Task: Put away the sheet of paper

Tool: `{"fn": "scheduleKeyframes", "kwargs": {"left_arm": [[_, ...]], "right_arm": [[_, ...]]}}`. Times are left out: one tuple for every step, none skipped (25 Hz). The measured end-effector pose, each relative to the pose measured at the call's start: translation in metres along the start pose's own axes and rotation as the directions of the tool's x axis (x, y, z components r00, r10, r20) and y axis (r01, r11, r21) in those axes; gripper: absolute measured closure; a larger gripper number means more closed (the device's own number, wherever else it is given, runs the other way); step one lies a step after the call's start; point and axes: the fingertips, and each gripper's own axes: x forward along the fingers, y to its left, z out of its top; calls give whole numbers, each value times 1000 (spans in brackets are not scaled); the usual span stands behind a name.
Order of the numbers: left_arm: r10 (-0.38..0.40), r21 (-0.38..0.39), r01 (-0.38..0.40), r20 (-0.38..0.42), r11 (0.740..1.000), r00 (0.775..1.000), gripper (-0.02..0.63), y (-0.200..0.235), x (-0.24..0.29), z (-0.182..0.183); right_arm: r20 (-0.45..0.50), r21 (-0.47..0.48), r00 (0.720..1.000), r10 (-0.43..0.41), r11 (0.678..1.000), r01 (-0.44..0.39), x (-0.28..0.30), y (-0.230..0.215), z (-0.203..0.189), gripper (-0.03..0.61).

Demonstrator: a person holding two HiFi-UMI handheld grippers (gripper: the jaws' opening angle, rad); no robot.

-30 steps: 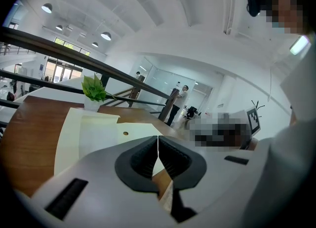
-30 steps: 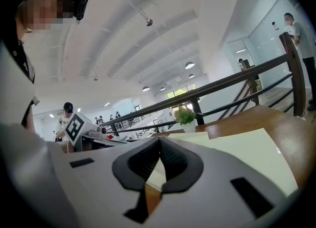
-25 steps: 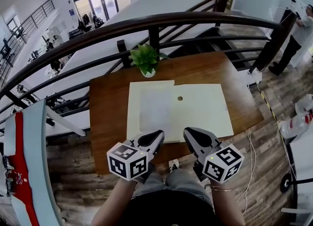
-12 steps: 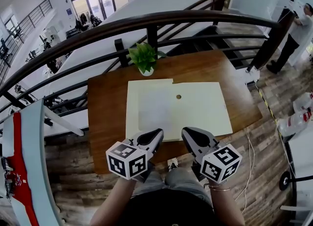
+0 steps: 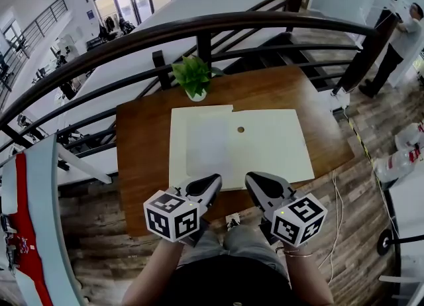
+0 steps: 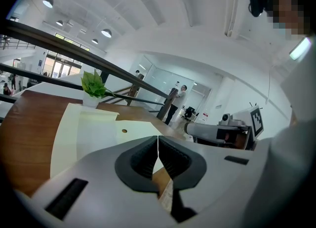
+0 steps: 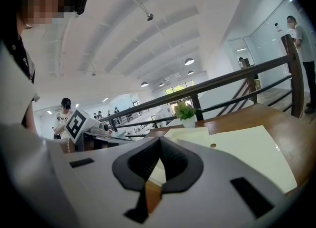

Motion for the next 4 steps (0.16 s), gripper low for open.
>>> {"fn": "scheduleKeyframes", "kwargs": {"left_arm": [[0,-1,0,-1,1000,1000,594,0,0,0],[1,-2,-1,-1,1000,1000,594,1,0,0],[2,-3,-2,-1,1000,1000,595,1,0,0],[3,-4,-3,-1,1000,1000,594,2,0,0]], "right_arm": [[-1,1,1000,-1,1000,1,0,0,0,552],[-3,1,1000,-2,1000,2,0,0,0,552],[-4,1,1000,-2,1000,2,1,0,0,552],[-5,1,1000,-3,1000,3,1,0,0,551]]}}
